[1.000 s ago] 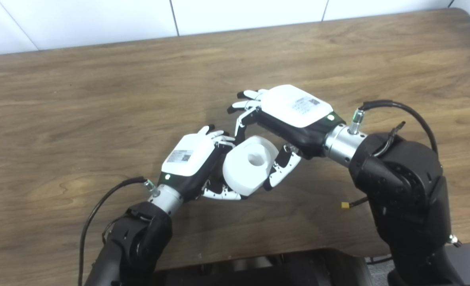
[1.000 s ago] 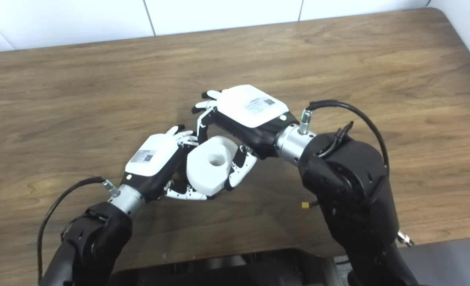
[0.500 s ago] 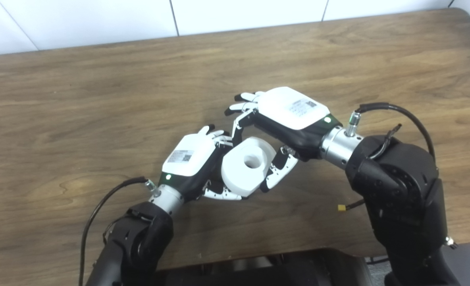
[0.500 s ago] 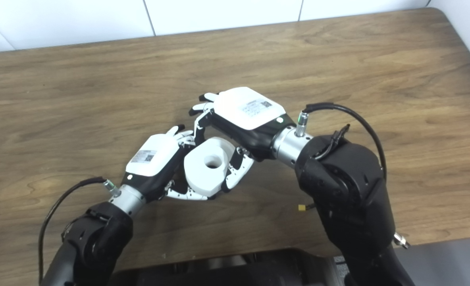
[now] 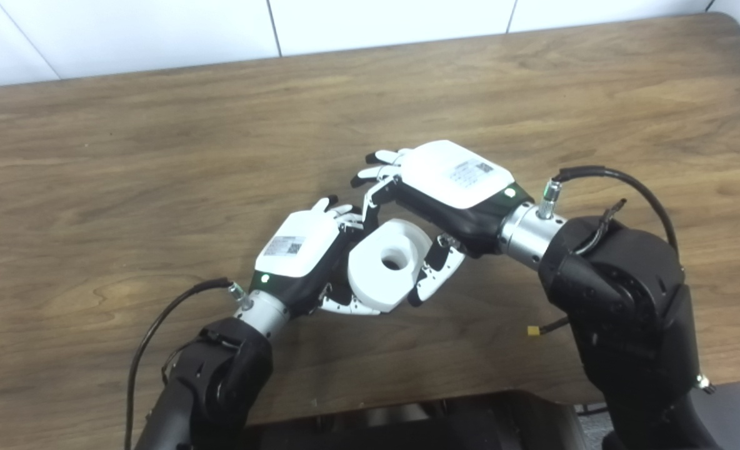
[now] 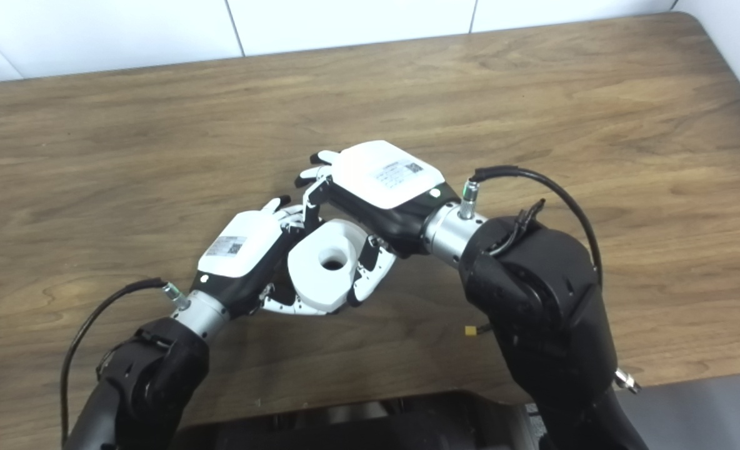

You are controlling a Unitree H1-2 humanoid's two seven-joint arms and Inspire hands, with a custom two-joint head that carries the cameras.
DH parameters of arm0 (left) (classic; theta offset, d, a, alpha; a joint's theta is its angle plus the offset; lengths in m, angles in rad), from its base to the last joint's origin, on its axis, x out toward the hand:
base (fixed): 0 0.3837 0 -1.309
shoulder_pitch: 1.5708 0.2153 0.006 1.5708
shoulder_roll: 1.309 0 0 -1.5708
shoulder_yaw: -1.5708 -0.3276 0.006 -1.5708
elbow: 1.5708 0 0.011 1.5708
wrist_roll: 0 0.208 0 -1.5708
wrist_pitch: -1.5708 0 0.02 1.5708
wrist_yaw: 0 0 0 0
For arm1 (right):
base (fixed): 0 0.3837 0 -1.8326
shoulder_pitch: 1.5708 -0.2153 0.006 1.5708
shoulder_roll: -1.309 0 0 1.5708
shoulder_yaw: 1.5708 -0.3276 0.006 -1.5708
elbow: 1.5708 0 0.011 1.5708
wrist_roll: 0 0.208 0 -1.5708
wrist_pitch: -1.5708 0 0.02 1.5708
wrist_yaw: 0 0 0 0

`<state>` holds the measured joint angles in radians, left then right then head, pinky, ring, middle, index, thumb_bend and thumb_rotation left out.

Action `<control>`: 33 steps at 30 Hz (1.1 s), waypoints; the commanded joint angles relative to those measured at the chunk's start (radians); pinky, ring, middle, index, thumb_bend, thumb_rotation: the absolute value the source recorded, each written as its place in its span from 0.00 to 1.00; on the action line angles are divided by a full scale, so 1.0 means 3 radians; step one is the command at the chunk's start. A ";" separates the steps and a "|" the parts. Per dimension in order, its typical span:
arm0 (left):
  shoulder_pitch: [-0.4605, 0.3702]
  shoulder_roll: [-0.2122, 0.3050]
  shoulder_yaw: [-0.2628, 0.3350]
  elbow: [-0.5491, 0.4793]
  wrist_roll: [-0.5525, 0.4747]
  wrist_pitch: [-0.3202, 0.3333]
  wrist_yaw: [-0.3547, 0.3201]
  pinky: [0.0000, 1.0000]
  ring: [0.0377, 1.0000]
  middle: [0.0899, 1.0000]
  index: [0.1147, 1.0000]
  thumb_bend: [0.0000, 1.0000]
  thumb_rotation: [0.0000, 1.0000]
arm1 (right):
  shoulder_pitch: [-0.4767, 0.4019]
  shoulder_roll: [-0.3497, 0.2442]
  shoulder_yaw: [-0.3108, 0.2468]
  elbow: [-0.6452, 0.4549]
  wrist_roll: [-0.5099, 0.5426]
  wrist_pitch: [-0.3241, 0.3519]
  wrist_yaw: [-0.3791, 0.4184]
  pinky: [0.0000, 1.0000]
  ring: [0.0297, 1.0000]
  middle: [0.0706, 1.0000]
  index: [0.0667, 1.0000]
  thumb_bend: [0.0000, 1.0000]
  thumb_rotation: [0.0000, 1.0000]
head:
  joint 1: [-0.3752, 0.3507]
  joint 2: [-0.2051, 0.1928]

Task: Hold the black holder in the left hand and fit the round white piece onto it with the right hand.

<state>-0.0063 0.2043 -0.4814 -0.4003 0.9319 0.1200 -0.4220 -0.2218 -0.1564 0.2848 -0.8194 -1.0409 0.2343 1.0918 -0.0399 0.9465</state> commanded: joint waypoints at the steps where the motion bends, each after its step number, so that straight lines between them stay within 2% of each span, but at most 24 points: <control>1: 0.0011 -0.0007 -0.0027 -0.0058 -0.0013 0.0018 -0.0121 1.00 0.90 0.76 0.42 0.51 0.05 | -0.0030 0.0036 0.0003 -0.0039 0.0037 -0.0057 -0.0069 0.94 0.95 0.86 0.45 0.52 0.14 | -0.0004 0.0002; 16: 0.0003 -0.0027 -0.0032 -0.0075 -0.0001 0.0041 -0.0152 1.00 0.89 0.78 0.42 0.51 0.05 | -0.0026 0.0034 -0.0003 -0.0023 0.0006 -0.0120 -0.0068 0.93 0.95 0.85 0.46 0.52 0.15 | -0.0006 -0.0002; 17: 0.0003 -0.0028 -0.0031 -0.0078 0.0000 0.0044 -0.0156 1.00 0.89 0.79 0.42 0.51 0.05 | -0.0030 0.0040 -0.0003 -0.0027 -0.0006 -0.0118 -0.0062 0.93 0.95 0.86 0.59 0.68 0.20 | -0.0006 -0.0002; 18: 0.0004 -0.0030 -0.0030 -0.0079 0.0000 0.0046 -0.0159 1.00 0.89 0.79 0.42 0.51 0.05 | -0.0032 0.0044 -0.0003 -0.0029 -0.0013 -0.0117 -0.0059 0.93 0.95 0.86 0.64 0.74 0.22 | -0.0006 -0.0003; 20: 0.0002 -0.0033 -0.0029 -0.0079 0.0000 0.0049 -0.0167 1.00 0.89 0.79 0.42 0.51 0.05 | -0.0040 0.0045 -0.0002 -0.0033 -0.0007 -0.0136 -0.0082 0.92 0.95 0.87 0.70 0.79 0.23 | -0.0010 -0.0005; 33: -0.0015 -0.0020 -0.0042 -0.0021 0.0007 -0.0016 -0.0119 0.99 0.89 0.77 0.42 0.51 0.05 | -0.0106 0.0064 -0.0016 -0.0098 -0.0070 -0.0161 -0.0039 0.93 0.99 0.94 0.87 0.90 0.27 | -0.0016 -0.0020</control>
<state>-0.0057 0.1970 -0.4819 -0.4130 0.9373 0.1323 -0.4456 -0.2233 -0.1449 0.2858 -0.8187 -1.0608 0.2123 1.0965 -0.0445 0.9403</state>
